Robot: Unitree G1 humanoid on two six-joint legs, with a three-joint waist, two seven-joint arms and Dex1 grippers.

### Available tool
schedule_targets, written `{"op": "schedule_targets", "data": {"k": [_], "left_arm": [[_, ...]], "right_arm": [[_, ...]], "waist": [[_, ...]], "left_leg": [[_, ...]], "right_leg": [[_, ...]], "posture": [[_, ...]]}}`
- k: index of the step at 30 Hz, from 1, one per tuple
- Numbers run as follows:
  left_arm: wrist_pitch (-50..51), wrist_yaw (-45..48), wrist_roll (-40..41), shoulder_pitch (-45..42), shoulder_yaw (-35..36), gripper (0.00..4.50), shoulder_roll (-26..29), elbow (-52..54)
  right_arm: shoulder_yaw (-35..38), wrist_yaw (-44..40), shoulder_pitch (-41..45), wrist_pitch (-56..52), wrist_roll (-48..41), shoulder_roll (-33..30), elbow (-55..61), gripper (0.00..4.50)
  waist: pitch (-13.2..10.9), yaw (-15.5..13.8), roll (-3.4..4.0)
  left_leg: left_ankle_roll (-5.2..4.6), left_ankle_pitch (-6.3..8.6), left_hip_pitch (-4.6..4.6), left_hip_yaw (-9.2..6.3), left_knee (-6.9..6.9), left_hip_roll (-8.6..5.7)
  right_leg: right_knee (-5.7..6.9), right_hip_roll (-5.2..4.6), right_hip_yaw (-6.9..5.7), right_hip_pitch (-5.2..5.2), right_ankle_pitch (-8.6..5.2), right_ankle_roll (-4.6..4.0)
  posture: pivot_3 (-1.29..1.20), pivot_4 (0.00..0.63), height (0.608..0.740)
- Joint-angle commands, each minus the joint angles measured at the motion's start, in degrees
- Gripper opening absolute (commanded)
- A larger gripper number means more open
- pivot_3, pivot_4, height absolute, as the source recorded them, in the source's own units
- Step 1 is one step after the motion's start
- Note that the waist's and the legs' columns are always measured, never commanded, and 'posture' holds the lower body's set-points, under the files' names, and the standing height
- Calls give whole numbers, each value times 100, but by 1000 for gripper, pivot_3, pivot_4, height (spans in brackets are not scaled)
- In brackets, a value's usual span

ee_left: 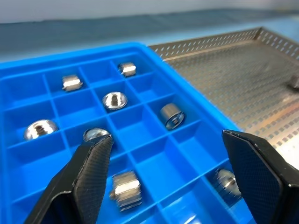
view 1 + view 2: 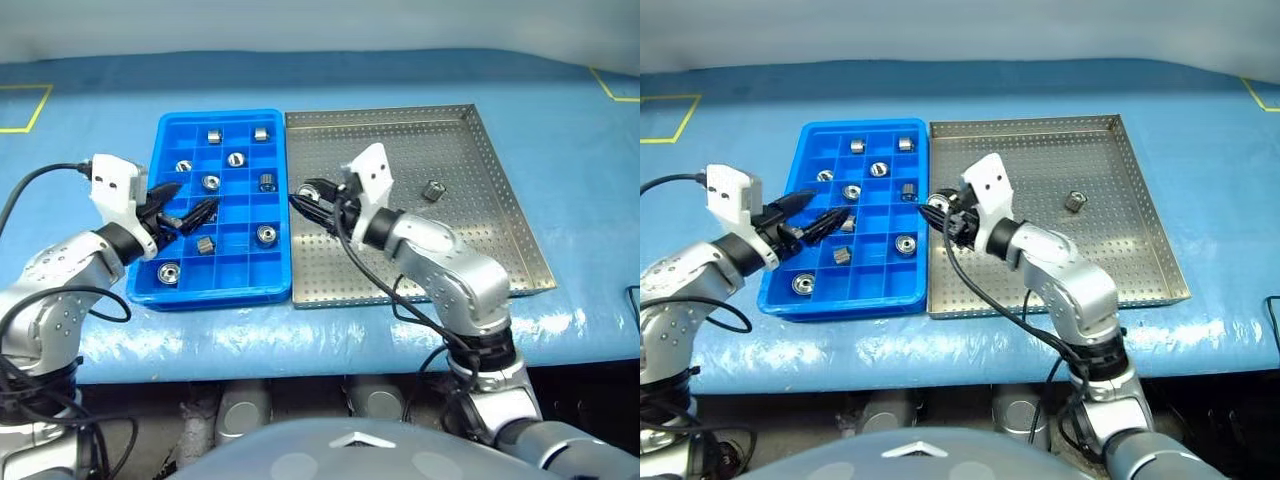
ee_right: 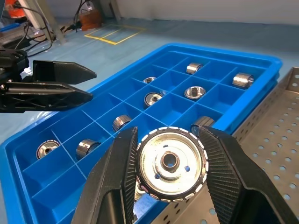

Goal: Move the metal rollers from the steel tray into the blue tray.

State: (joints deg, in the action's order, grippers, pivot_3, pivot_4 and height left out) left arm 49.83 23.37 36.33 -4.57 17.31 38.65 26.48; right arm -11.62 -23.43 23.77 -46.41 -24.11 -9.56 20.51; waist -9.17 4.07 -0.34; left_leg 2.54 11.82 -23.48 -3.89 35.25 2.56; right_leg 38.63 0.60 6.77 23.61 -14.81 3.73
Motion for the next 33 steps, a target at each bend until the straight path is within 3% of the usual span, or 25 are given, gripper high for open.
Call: {"op": "schedule_targets", "data": {"k": [1,21,31,33], "left_arm": [[-177,-72,-252,97,177,4094,138,180],[-145,-290,-199,1070,713,4094,-191,1023],[-111,-319,-160,1307,671,4094,-302,1263],[-104,-326,-150,1298,664,4120,-304,1264]], "right_arm": [[-128,-163,434,342,87,200,-428,1706],[-438,-1248,1904,1981,717,1230,-3803,1706],[-265,-1369,2185,2181,1031,1320,-4867,1706],[-222,-1357,2201,2202,1070,1314,-4936,2424]], "waist": [[0,-22,0],[1,-354,-1],[1,-507,-1],[1,-523,-1]], "left_leg": [[0,0,0,0,-1,0],[1,0,4,-15,-10,5],[2,-1,2,-39,-19,6],[2,-1,2,-44,-19,6]], "right_leg": [[-1,-1,-1,-1,0,-1],[3,1,-26,-2,0,-22],[5,1,-52,-3,0,-59],[7,1,-58,-3,-1,-62]], "posture": [[80,150,740],[221,150,740],[252,150,740],[251,150,740]]}}
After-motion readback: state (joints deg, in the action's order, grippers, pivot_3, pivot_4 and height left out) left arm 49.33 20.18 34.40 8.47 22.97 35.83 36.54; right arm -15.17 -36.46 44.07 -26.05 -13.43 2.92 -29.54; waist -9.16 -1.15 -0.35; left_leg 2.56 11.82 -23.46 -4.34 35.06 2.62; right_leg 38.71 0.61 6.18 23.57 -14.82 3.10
